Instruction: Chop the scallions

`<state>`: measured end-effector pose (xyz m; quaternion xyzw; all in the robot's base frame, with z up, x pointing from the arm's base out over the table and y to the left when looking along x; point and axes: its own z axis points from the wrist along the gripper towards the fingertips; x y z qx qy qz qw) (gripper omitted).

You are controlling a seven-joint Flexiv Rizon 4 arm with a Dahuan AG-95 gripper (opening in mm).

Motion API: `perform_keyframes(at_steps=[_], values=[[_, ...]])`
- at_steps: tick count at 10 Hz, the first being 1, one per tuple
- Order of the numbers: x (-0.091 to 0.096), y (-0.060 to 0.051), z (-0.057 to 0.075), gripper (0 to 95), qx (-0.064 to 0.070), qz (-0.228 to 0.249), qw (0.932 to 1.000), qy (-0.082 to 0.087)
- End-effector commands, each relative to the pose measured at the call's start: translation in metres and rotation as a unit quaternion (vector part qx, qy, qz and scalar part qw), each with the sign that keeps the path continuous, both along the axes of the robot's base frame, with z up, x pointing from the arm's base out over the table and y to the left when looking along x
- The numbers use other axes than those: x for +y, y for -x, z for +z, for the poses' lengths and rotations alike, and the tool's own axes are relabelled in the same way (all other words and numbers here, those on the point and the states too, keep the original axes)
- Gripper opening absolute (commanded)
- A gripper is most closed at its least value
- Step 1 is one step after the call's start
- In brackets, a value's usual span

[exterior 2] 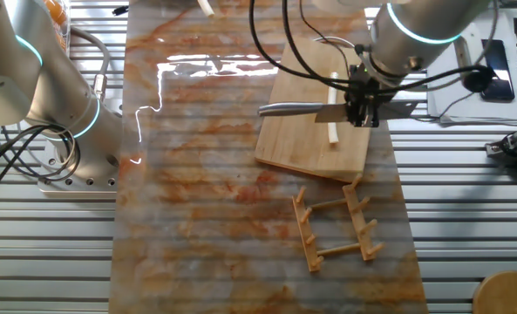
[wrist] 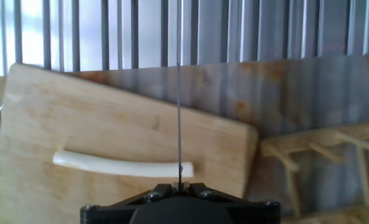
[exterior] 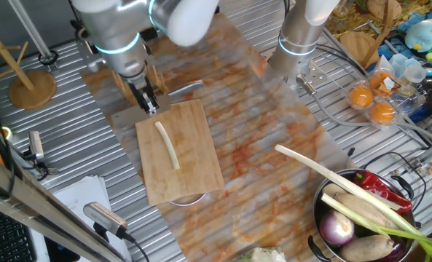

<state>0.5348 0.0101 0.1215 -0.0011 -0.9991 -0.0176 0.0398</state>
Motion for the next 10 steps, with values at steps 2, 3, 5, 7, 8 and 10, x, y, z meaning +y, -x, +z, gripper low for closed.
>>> perform_keyframes(at_steps=[2,3,5,7,8,10], values=[[-0.002,-0.007,-0.02,0.0,-0.006,0.009,0.9999,0.0],[0.001,-0.006,-0.026,0.0,-0.01,0.007,0.9999,0.0],[0.004,-0.006,-0.03,0.0,-0.009,0.009,0.9999,-0.002],[0.004,-0.004,-0.033,0.0,-0.007,0.005,1.0,-0.003],[0.002,-0.004,-0.038,0.0,-0.005,0.006,1.0,-0.002],[0.002,-0.004,-0.045,0.0,-0.01,0.005,0.9999,-0.003]])
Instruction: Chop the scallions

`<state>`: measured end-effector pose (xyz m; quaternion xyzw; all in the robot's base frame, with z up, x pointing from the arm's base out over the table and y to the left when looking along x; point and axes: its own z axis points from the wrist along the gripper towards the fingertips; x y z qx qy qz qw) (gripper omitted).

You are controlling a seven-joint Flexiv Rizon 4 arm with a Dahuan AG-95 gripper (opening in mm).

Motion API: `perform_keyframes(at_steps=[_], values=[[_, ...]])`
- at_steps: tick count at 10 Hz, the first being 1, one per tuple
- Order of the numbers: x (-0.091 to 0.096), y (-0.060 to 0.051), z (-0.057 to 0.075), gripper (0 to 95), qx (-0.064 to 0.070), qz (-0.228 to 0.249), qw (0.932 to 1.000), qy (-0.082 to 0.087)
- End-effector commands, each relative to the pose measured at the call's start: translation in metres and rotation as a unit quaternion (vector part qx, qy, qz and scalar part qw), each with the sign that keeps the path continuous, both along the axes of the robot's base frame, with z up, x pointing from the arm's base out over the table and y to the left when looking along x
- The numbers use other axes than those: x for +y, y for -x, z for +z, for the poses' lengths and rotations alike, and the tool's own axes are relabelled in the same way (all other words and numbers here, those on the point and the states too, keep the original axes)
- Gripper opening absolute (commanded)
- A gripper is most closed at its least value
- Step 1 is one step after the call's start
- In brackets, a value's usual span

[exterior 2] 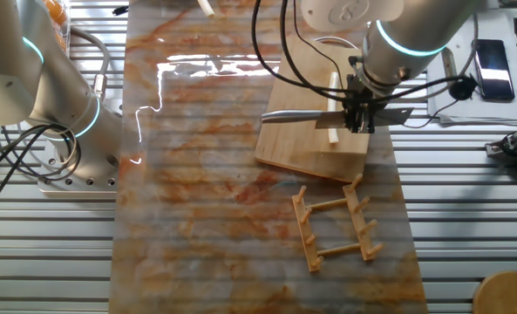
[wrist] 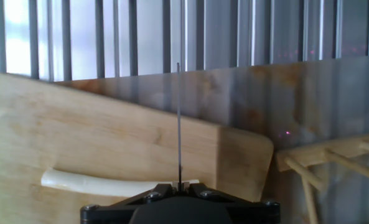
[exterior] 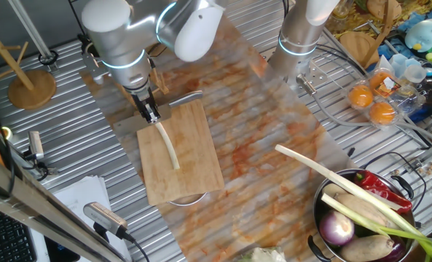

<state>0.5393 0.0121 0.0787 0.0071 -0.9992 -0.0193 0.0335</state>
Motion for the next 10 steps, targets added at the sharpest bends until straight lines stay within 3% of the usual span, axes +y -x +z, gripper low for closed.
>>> perform_keyframes(at_steps=[1,6,10], values=[[0.001,0.0,-0.003,0.0,-0.004,-0.009,0.9999,0.005],[0.011,0.003,-0.009,0.0,-0.005,-0.018,0.9997,0.016],[0.012,0.002,-0.018,0.0,-0.01,-0.019,0.9997,0.014]])
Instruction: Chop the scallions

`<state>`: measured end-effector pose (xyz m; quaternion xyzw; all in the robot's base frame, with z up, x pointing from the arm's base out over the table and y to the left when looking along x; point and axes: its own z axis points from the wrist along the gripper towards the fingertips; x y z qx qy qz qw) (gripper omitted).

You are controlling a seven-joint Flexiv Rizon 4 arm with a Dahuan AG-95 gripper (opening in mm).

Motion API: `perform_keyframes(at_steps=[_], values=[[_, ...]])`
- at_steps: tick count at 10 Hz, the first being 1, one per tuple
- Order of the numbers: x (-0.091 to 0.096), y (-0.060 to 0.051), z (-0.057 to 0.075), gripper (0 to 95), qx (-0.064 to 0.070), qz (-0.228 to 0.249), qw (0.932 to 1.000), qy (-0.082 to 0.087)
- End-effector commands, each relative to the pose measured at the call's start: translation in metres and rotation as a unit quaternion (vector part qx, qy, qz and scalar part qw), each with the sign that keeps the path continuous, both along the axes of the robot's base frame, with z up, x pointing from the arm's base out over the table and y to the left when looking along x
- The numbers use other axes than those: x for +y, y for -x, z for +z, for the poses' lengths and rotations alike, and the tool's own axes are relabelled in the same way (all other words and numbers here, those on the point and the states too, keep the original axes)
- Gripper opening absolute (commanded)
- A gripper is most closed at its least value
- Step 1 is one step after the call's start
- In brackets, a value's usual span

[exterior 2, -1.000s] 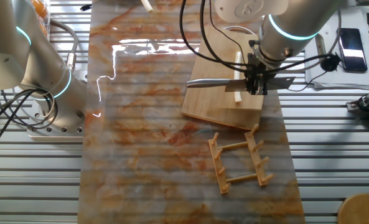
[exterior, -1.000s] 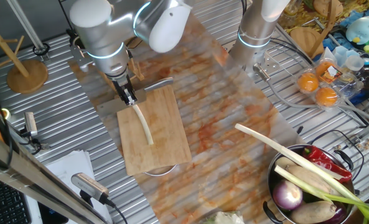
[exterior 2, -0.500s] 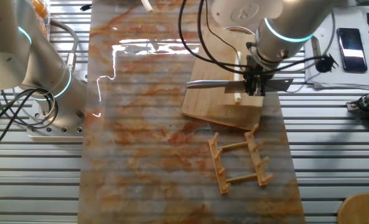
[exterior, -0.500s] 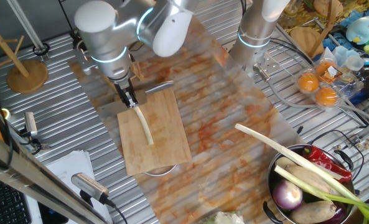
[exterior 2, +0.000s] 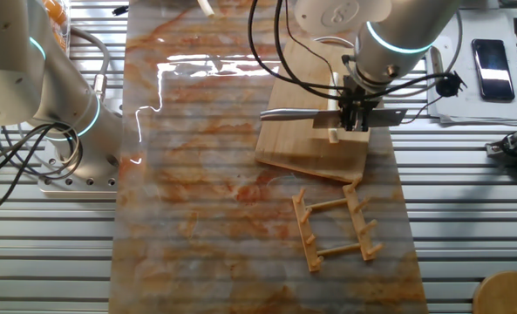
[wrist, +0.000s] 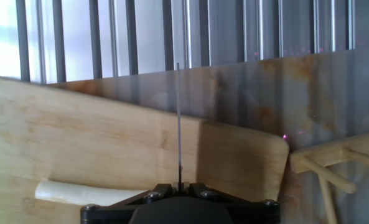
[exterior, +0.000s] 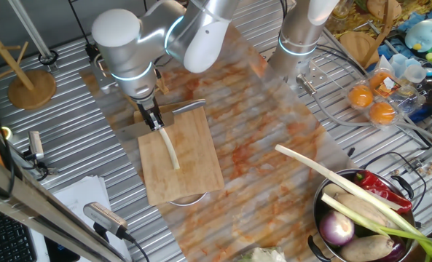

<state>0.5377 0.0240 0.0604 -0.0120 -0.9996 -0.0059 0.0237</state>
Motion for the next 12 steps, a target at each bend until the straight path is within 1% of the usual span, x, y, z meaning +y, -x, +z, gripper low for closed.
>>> perform_keyframes(at_steps=[1,7,12], values=[[-0.0001,0.0008,0.0003,0.0,0.0,-0.001,1.0,-0.001],[0.0007,0.0014,0.0015,0.0,0.0,0.002,1.0,-0.001],[0.0003,0.0018,0.0013,0.0,0.002,0.004,1.0,-0.001]])
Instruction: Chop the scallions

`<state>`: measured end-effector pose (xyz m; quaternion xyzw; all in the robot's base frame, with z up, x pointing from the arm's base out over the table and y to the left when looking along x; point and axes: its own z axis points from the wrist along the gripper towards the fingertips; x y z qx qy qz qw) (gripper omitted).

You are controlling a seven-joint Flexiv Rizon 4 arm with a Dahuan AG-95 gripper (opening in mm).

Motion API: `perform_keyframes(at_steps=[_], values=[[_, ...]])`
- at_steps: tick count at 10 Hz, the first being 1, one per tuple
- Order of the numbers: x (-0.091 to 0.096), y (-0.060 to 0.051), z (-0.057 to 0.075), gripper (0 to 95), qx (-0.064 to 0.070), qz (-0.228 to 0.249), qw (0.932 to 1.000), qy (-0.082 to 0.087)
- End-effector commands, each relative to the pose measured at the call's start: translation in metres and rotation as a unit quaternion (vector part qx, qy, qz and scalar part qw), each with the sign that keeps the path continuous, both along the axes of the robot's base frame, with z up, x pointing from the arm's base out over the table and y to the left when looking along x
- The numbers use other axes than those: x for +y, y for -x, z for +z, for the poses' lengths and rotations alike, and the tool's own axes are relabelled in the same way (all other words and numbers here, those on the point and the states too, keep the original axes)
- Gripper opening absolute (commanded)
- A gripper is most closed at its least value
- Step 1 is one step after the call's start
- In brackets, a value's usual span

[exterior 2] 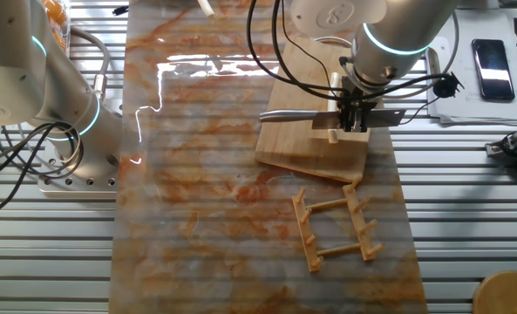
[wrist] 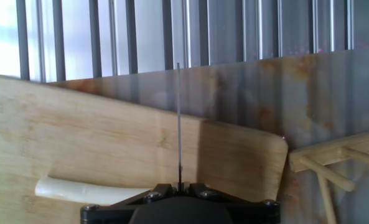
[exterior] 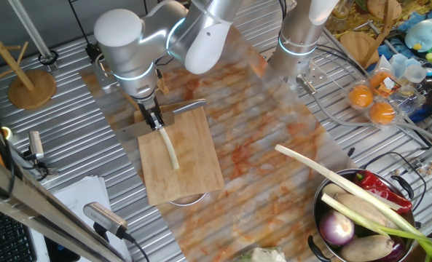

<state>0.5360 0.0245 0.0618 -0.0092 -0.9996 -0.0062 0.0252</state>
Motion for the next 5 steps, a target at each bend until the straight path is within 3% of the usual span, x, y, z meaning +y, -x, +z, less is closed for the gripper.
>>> perform_keyframes(at_steps=[1,5], values=[[-0.0003,0.0001,-0.0001,0.0,0.0,0.001,1.0,0.0],[-0.0034,0.0031,-0.0025,0.0,0.003,0.002,1.0,-0.004]])
